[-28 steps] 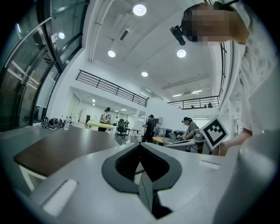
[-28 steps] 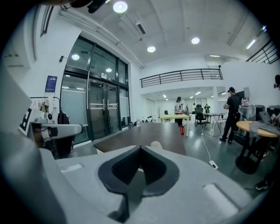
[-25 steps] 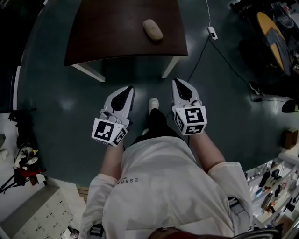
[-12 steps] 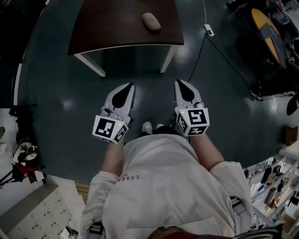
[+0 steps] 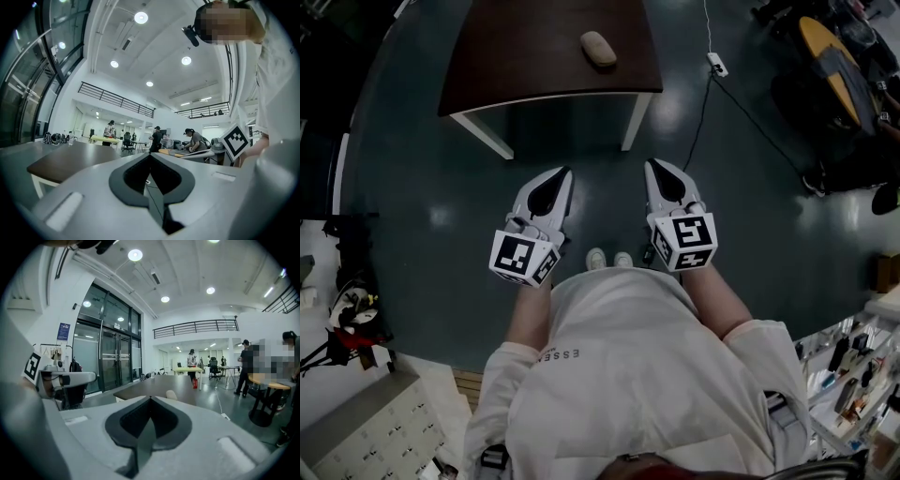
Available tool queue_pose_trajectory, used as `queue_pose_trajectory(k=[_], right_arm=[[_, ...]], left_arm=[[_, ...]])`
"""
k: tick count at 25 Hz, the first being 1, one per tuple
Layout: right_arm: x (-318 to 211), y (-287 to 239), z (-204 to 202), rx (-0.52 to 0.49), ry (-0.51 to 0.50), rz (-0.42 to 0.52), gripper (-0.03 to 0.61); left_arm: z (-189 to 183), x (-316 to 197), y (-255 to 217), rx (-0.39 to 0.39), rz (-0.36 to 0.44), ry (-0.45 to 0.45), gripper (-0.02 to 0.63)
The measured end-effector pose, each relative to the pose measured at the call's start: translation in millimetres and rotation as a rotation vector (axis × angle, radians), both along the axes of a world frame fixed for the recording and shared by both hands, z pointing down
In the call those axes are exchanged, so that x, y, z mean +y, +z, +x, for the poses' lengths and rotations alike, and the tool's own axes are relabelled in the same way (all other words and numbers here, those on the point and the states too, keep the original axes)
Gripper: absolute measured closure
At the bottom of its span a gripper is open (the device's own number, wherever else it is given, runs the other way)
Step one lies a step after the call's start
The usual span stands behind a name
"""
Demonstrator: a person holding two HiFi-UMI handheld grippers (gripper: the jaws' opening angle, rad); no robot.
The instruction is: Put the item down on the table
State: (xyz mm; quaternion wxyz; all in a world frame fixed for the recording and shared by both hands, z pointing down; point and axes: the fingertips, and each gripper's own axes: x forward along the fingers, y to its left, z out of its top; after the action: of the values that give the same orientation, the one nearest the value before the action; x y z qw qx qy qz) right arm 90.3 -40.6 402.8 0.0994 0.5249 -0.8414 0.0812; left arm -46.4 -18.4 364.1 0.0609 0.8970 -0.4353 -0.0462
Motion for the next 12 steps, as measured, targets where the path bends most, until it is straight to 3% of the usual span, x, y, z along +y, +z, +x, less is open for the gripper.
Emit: queue_pose_trajectory(k=[12], right_arm=[[-9.9, 2.1, 1.9, -0.027, -0.003, -0.007, 0.591]], left_arm=[[0.8, -6.7, 3.0, -0.021, -0.01, -0.007, 0.597]])
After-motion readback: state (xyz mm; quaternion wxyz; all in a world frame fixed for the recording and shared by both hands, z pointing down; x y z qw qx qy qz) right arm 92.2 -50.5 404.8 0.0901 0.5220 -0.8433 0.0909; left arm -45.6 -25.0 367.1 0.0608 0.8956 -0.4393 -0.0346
